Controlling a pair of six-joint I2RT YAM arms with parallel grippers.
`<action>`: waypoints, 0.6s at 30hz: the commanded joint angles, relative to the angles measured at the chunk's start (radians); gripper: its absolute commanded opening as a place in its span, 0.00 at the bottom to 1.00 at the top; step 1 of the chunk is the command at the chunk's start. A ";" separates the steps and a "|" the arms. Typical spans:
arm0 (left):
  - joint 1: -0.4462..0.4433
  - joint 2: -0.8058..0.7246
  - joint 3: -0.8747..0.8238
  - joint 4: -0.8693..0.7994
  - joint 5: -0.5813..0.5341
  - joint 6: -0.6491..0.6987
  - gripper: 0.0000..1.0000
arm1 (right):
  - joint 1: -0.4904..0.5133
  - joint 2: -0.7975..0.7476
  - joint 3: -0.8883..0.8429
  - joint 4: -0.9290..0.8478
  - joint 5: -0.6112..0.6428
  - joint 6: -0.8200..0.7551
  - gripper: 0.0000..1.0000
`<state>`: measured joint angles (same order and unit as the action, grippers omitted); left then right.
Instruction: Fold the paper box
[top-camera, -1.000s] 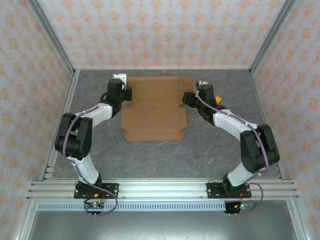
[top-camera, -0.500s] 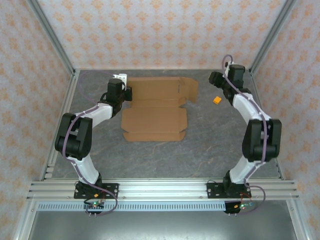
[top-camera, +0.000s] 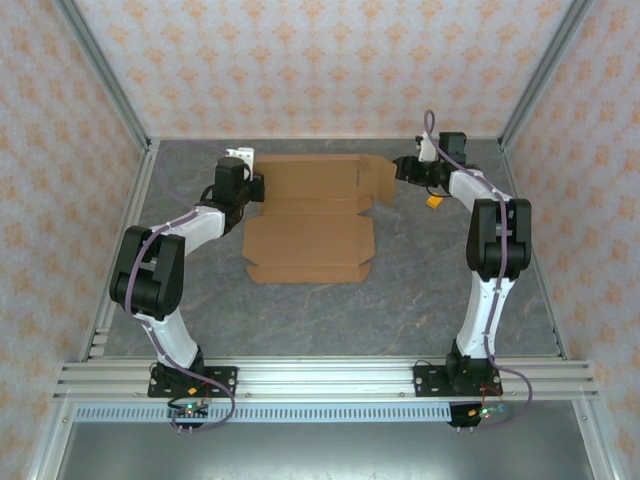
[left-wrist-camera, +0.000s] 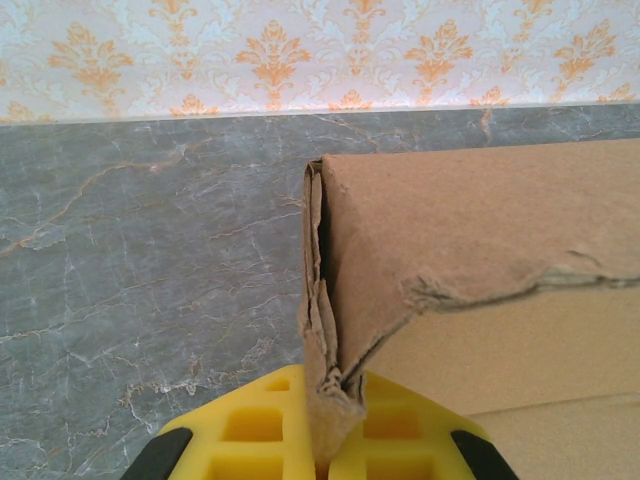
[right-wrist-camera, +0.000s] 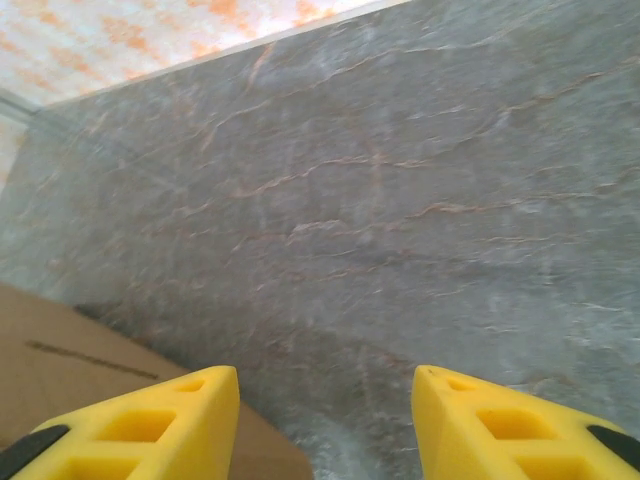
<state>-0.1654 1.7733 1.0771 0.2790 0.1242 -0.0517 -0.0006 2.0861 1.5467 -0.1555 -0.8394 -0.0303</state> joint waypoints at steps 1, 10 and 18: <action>0.007 -0.026 0.021 0.015 0.005 -0.004 0.00 | 0.005 -0.031 0.002 -0.060 -0.115 -0.088 0.50; 0.003 -0.009 0.032 0.005 -0.008 -0.018 0.00 | 0.030 -0.042 0.001 -0.166 -0.193 -0.203 0.50; -0.002 -0.012 0.032 0.003 -0.024 -0.017 0.00 | 0.047 -0.054 -0.013 -0.210 -0.229 -0.271 0.51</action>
<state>-0.1658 1.7733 1.0782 0.2783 0.1219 -0.0544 0.0391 2.0857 1.5429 -0.3290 -1.0229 -0.2413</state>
